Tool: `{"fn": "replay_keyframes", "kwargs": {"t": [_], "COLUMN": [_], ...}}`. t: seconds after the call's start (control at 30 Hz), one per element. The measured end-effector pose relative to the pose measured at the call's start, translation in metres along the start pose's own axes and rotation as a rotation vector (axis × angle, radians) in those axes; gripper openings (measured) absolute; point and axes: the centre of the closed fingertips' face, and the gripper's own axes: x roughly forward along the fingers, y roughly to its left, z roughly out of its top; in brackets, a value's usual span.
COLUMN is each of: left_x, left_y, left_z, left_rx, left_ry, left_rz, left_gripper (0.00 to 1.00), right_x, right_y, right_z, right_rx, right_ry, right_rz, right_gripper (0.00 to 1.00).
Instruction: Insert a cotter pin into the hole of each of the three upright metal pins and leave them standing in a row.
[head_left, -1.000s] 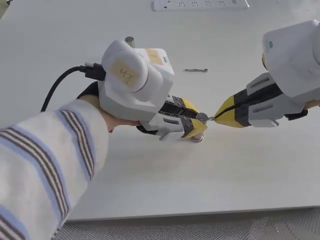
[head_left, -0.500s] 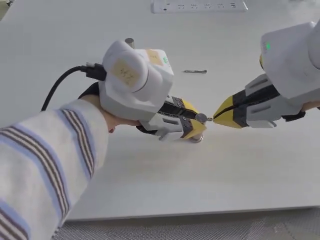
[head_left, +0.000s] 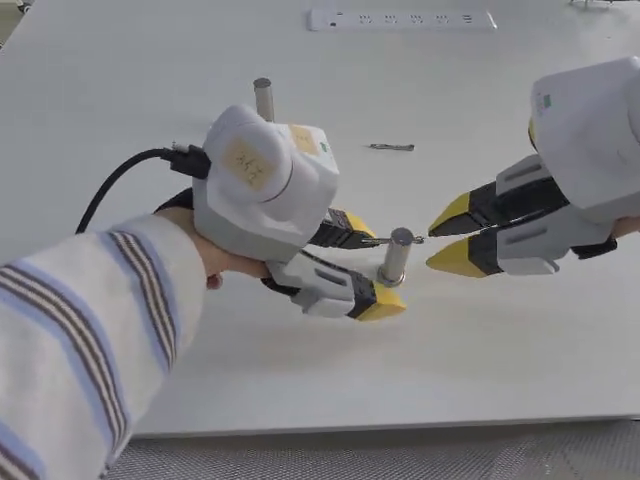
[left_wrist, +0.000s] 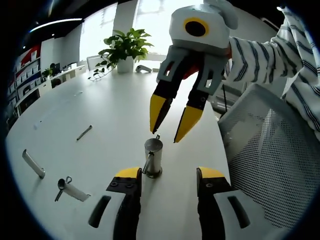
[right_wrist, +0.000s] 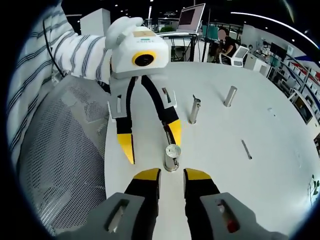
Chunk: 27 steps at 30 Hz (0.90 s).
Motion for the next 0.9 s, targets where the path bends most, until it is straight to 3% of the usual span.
{"fn": "replay_keyframes", "kwargs": {"t": [0.13,0.23,0.33,0.5,0.57,0.77,0.9], "left_x": [-0.005,-0.010,-0.014,-0.018,-0.018,-0.023,-0.025], "left_y": [-0.010,-0.011,-0.009,-0.015,-0.015,-0.011,-0.013], "left_z": [-0.011,-0.014,-0.012,-0.010,-0.010,-0.001,0.002], "left_rx": [-0.020,-0.078,-0.118,-0.157,-0.233,-0.230,-0.212], "left_ry": [-0.014,-0.050,-0.095,-0.145,-0.165,-0.242,-0.250], "left_rz": [-0.012,-0.004,0.028,0.032,0.041,0.065,0.055], "left_gripper": [0.54,0.58,0.66,0.80,0.85,0.99,0.99], "right_x": [0.002,0.003,0.004,0.007,0.009,0.015,0.019], "right_y": [-0.001,-0.001,-0.001,-0.002,-0.001,0.004,0.003], "right_z": [0.002,0.001,0.003,0.004,0.006,0.009,0.007], "right_rx": [0.002,0.009,0.018,0.026,0.029,0.033,0.039], "right_ry": [-0.001,0.003,-0.002,-0.005,-0.005,-0.004,-0.001], "right_rz": [-0.010,-0.010,-0.008,-0.003,0.002,0.016,0.019], "right_gripper": [0.22,0.26,0.27,0.28,0.27,0.26,0.24]}}
